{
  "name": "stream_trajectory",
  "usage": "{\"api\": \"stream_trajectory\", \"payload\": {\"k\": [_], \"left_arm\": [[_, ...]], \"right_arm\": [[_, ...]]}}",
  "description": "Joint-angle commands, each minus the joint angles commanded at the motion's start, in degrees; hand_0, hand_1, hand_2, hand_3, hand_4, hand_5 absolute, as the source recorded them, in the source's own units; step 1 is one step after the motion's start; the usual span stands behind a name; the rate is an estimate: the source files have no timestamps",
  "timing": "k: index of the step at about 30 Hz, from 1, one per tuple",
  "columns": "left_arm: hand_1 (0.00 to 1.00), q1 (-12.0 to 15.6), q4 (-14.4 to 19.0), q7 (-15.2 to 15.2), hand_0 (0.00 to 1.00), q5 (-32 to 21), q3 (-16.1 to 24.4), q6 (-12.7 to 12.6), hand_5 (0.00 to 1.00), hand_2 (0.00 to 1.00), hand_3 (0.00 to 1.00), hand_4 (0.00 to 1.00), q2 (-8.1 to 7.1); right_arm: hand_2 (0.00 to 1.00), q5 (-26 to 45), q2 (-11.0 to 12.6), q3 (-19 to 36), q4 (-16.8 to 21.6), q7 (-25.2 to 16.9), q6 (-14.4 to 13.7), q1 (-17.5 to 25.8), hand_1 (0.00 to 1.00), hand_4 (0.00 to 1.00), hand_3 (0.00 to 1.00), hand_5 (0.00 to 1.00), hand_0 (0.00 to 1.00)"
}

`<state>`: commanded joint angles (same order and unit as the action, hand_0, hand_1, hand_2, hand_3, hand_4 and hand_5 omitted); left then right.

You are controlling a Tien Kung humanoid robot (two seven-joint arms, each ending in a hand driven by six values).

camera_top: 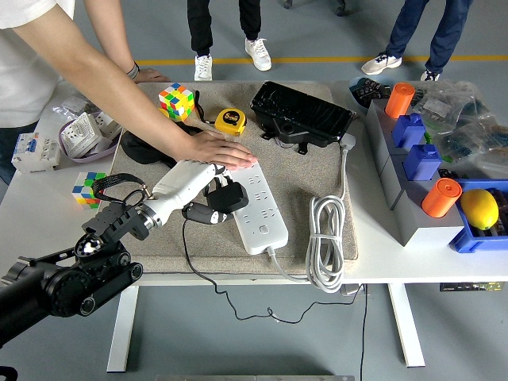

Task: Put the plug near the board,insert it into the board,press the button,pull the plug out

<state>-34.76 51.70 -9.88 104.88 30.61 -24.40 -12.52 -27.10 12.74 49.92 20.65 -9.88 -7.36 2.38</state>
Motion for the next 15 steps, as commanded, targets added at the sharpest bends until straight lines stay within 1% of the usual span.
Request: {"api": "stream_trajectory", "payload": {"k": [5, 15], "left_arm": [[0.329, -0.14, -0.41, 0.18, 0.234, 0.36, 0.10, -0.45, 0.039, 0.392, 0.530, 0.817, 0.16], [0.337, -0.21, -0.90, 0.54, 0.234, 0.98, -0.23, -0.19, 0.036, 0.404, 0.531, 0.819, 0.16]], "right_arm": [[0.551, -0.32, 0.02, 0.19, 0.26, 0.02, 0.02, -0.06, 0.594, 0.812, 0.546, 0.284, 0.605], [0.550, -0.66, 0.03, 0.73, 0.49, 0.01, 0.02, -0.14, 0.594, 0.812, 0.546, 0.284, 0.606]]}}
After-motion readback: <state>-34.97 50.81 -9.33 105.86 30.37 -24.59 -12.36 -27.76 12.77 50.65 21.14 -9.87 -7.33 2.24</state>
